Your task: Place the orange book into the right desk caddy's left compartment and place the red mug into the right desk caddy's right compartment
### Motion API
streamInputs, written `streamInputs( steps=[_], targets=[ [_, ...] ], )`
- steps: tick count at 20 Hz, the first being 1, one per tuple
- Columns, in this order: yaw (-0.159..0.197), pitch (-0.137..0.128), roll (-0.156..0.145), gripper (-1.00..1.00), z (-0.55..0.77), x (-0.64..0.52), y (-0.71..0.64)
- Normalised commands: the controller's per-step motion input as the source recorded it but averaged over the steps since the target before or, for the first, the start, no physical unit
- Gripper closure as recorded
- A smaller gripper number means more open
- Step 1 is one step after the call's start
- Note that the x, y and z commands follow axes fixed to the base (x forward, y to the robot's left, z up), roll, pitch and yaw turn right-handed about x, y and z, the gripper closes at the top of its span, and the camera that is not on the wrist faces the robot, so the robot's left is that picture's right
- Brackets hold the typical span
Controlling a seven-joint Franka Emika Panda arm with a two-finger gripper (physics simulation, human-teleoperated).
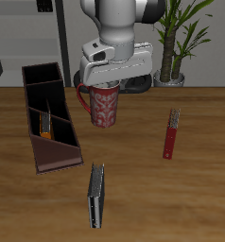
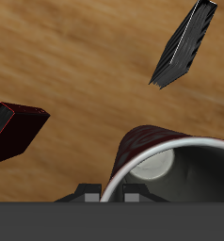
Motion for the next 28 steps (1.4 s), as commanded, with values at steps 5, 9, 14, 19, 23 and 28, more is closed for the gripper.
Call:
streamInputs(
  steps=[5,9,14,19,23,28],
  targets=[
    [-0.054,-0.026,-0.011,1.00,0.27,-0.32,-0.39],
    [-0.066,-0.033,-0.020,1.00,0.21,-0.29,-0.49],
    [-0.010,-0.027,-0.007,1.00,0.05,-0.39,-0.46],
    [-0.005,-0.016,-0.023,1.00,-0.05,-0.35,-0.47],
    [-0.014,-0.008,-0.020,1.00,-0.01,-0.28,-0.38],
    [0.001,-0.021,-0.013,1.00,0.06,-0.30,-0.28]
  ],
)
